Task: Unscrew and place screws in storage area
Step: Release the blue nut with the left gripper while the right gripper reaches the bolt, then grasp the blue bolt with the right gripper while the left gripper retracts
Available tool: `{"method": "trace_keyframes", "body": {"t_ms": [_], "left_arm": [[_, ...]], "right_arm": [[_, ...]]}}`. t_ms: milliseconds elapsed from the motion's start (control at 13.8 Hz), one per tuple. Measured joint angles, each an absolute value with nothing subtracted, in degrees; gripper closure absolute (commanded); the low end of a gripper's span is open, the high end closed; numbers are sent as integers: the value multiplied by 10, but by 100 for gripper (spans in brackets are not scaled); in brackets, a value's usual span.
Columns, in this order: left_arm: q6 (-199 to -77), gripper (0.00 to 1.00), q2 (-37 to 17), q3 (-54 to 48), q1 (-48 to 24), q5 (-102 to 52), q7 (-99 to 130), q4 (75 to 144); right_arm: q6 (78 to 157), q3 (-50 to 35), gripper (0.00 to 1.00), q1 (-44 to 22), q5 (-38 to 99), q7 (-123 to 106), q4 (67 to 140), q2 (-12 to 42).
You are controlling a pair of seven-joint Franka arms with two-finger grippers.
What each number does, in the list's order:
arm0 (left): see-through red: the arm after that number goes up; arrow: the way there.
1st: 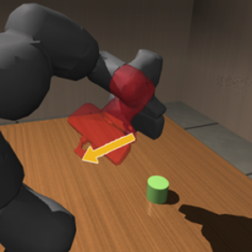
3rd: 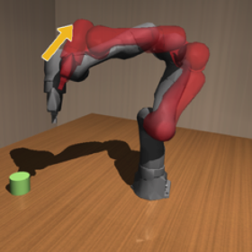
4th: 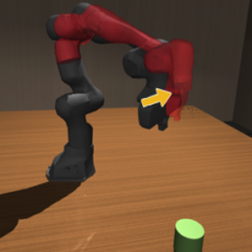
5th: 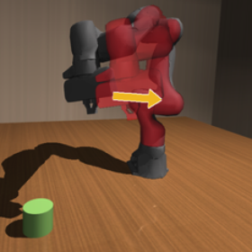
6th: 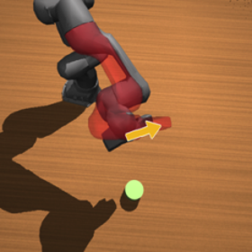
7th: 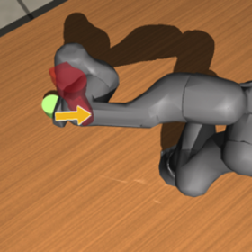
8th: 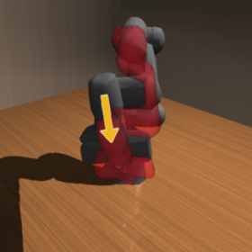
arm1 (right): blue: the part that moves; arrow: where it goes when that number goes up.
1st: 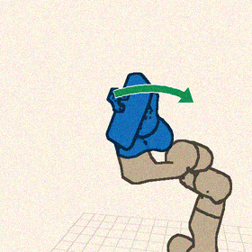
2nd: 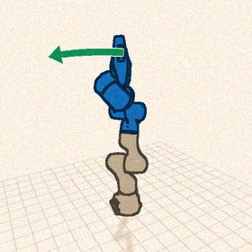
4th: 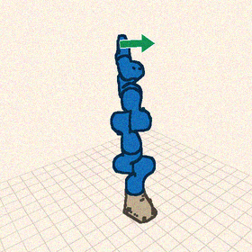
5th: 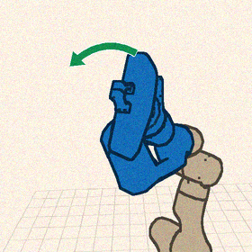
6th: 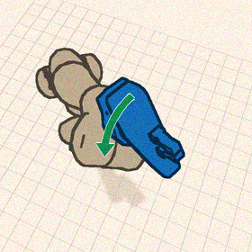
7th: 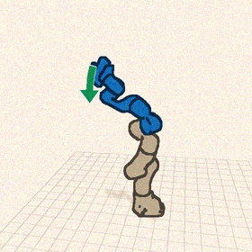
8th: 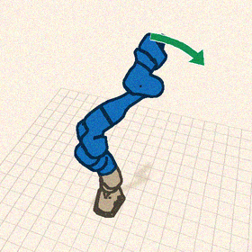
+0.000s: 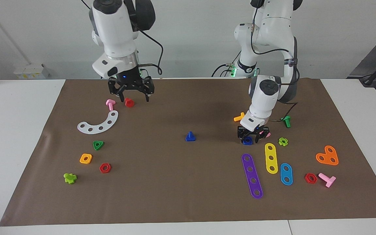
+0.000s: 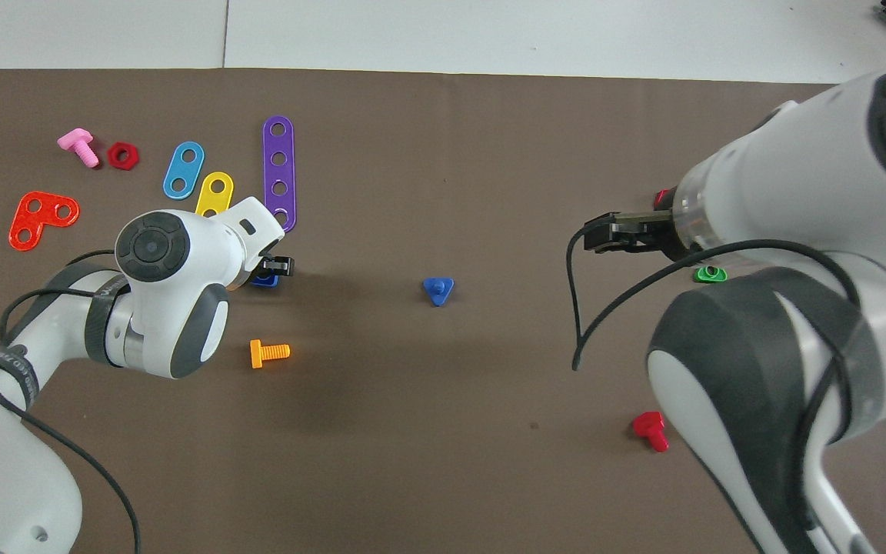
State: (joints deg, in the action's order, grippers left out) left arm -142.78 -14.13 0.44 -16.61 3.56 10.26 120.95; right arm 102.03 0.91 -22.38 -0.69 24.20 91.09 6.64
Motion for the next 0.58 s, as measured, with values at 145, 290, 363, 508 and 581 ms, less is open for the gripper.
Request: {"method": "trace_keyframes", "body": {"t_ms": [145,290,363,508,581], "left_arm": [[-1421,0,-121,4,-162,36,102,1208],[-1397,0,-91,5,-151,36,91,1204],[-1375,0,-73,5,-143,36,71,1199],[-1304,0,-42,6,-122,36,30,1174],[-1260,0,-32,6,-110,36,14,1151]], "right_arm": [[1066,8,0,-266,-7,294,910,106],[1109,8,0,-295,-7,324,909,147],[1127,8,0,-305,-7,330,909,164],[1162,8,0,-320,-7,343,909,192],[1182,8,0,-327,-7,348,910,205]]}}
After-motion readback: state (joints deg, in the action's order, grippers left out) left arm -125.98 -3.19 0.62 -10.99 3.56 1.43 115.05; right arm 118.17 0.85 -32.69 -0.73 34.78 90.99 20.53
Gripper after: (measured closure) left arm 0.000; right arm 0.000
